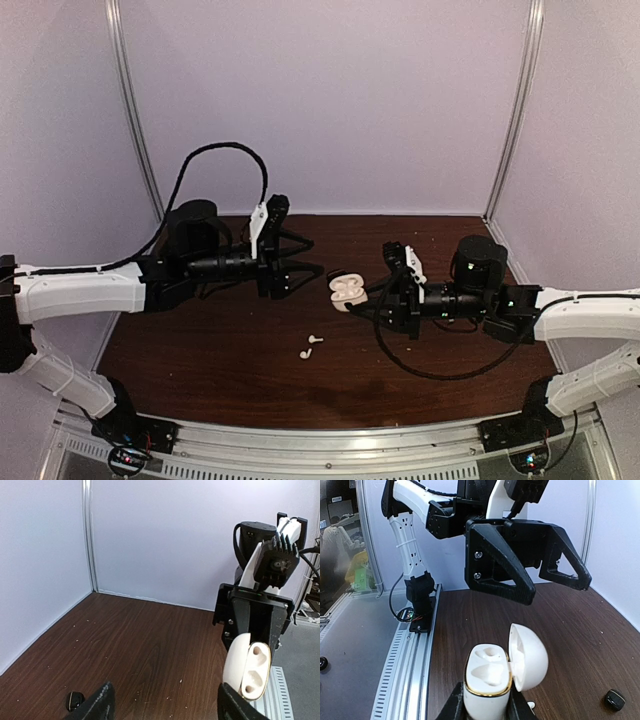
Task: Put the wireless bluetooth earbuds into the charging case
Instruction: Open the charging case, then pick up the left earbud from the center of the board.
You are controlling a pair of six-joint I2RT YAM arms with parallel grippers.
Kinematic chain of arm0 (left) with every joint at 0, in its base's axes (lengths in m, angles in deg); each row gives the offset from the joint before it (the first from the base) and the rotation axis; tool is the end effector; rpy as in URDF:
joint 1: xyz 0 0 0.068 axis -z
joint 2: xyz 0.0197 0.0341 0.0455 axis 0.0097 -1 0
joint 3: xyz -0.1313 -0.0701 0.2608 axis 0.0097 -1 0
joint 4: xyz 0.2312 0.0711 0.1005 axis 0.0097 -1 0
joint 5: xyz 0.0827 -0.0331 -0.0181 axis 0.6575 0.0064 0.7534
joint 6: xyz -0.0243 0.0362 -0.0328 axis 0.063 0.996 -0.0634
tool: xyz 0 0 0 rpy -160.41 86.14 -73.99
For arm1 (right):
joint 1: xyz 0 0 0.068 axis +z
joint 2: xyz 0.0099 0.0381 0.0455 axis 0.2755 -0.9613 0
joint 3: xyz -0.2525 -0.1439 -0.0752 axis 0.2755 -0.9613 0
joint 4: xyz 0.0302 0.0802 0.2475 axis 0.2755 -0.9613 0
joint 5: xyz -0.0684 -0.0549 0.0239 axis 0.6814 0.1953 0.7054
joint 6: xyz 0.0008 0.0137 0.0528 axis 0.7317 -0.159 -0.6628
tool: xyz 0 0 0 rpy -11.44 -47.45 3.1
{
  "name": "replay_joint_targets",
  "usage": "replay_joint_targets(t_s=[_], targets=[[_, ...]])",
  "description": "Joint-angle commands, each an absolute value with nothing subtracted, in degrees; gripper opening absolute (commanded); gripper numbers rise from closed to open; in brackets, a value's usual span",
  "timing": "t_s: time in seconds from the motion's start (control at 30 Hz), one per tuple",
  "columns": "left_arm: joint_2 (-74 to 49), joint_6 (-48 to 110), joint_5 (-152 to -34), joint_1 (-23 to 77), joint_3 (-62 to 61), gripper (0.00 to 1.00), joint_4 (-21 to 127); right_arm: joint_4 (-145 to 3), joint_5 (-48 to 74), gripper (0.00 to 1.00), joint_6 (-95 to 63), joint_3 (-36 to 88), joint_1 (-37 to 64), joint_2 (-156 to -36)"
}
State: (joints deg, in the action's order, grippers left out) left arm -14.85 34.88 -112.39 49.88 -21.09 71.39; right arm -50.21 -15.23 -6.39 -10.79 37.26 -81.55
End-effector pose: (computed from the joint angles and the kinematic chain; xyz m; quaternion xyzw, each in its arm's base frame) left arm 0.1903 -0.2476 0.3343 0.4086 0.6137 -0.4668 0.4883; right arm 0.1336 0.2148 0.3067 -0.5164 0.5362 0.4768 0.4675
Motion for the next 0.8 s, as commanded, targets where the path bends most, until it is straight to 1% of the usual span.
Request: replay_joint_targets(t_s=[0.0,0.17,0.23,0.3,0.4,0.47,0.53,0.77], targets=[[-10.9,30.3,-107.3,46.7,-25.2,0.73,75.4,-43.0,-15.1,0.0,-12.0,-13.8,35.3,-79.8],[-11.0,27.8,-98.3,45.3,-29.3,0.72,71.0,-39.3,-16.1,0.0,-15.7,-16.2,32.2,-79.0],[-12.1,27.3,-98.9,45.3,-32.0,0.7,71.9,-38.6,-16.1,0.0,-16.3,-16.9,31.4,-78.8],[-13.4,27.3,-100.8,45.3,-35.3,0.64,74.5,-38.5,-16.1,0.0,-16.6,-17.5,30.9,-78.5],[-13.8,27.7,-100.2,46.0,-41.8,0.58,81.3,-38.5,-16.3,0.0,-16.9,-18.2,30.2,-77.8],[-13.5,29.1,-99.1,47.5,-47.2,0.58,88.3,-38.5,-16.3,0.0,-17.2,-18.7,29.6,-77.3],[-14.9,31.9,-97.8,49.6,-50.2,0.58,92.2,-38.6,-16.2,0.0,-17.4,-19.2,29.3,-76.9],[-27.3,36.1,-95.4,53.9,-47.7,0.57,93.9,-38.9,-16.2,0.0,-17.4,-19.8,28.7,-76.0]])
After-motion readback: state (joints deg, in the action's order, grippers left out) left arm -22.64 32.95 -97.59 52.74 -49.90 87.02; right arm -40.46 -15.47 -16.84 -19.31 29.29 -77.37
